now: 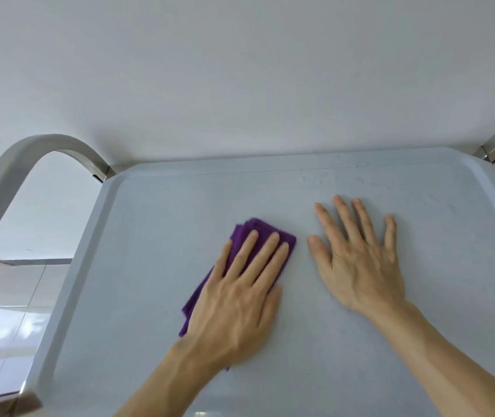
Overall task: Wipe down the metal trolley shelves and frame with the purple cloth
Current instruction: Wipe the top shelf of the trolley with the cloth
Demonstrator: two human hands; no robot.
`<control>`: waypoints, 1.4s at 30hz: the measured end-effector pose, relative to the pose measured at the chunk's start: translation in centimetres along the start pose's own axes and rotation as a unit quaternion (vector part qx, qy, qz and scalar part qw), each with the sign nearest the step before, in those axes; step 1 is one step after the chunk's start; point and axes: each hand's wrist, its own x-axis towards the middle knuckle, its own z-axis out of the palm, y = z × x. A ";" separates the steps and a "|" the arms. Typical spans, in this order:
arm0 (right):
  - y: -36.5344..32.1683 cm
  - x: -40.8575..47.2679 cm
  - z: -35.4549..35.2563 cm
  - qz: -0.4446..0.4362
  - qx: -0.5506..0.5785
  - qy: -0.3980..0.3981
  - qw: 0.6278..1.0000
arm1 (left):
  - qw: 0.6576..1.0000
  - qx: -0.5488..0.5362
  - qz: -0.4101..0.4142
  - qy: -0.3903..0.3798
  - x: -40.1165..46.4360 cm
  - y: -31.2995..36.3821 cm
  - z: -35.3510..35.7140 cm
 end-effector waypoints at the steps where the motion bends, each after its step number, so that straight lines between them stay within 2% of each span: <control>1: 0.0 0.0 0.0 -0.002 0.001 -0.001 1.000 | 1.000 -0.009 0.012 -0.003 -1.4 -0.3 0.0; 4: 0.0 0.1 0.1 0.000 0.009 -0.003 1.000 | 1.000 -0.015 -0.026 -0.007 -3.3 -3.2 -0.9; 8: 0.0 0.2 0.3 0.001 0.011 0.003 1.000 | 0.980 -0.036 -0.197 -0.015 -2.0 -5.1 -2.1; 10: 0.1 0.3 0.4 0.001 0.016 0.007 1.000 | 0.971 -0.021 -0.237 -0.010 -1.5 -3.2 -1.8; 12: 0.4 0.2 0.5 0.000 0.018 0.009 1.000 | 0.974 -0.005 -0.226 -0.011 -2.1 -0.2 -1.3; 17: 0.6 -0.2 0.4 -0.001 0.023 0.003 1.000 | 0.997 -0.017 -0.070 0.000 -7.5 7.2 0.8; 21: 0.7 0.1 -0.1 -0.001 0.048 -0.017 0.999 | 0.996 -0.015 -0.086 0.015 -8.1 9.6 1.6; 23: 1.1 0.2 -0.5 0.002 0.125 -0.008 0.992 | 0.995 -0.036 -0.088 0.003 -6.5 10.2 1.3; 25: 2.0 0.2 -1.1 0.022 0.301 0.015 0.953 | 0.994 -0.056 -0.089 -0.009 -4.1 11.2 1.2; 27: 3.4 0.0 -1.9 0.064 0.492 0.040 0.867 | 0.993 -0.062 -0.100 -0.016 -1.3 12.5 1.1; 28: 4.3 0.0 -2.3 0.085 0.546 0.060 0.832 | 0.992 -0.068 -0.106 -0.017 0.0 13.2 1.2; 30: 6.1 -0.1 -2.8 0.126 0.583 0.107 0.795 | 0.989 -0.099 -0.111 -0.011 2.1 14.1 1.3; 32: 7.5 -0.3 -3.1 0.156 0.586 0.136 0.783 | 0.981 -0.156 -0.116 0.013 2.9 14.0 1.1; 34: 8.0 -0.8 -3.2 0.165 0.572 0.134 0.792 | 0.957 -0.265 -0.112 0.048 2.6 12.7 0.4; 36: 7.2 -1.5 -3.4 0.156 0.532 0.116 0.824 | 0.923 -0.360 -0.113 0.076 2.2 10.1 -0.3; 37: 6.3 -1.9 -3.5 0.148 0.496 0.111 0.848 | 0.921 -0.362 -0.116 0.091 2.1 8.3 -0.5; 40: 1.4 -4.1 -3.5 0.068 0.377 0.130 0.914 | 0.950 -0.257 -0.128 0.124 2.9 2.8 -0.4; 42: -2.5 -5.9 -3.1 0.007 0.290 0.104 0.951 | 0.966 -0.198 -0.135 0.097 3.6 0.6 -0.1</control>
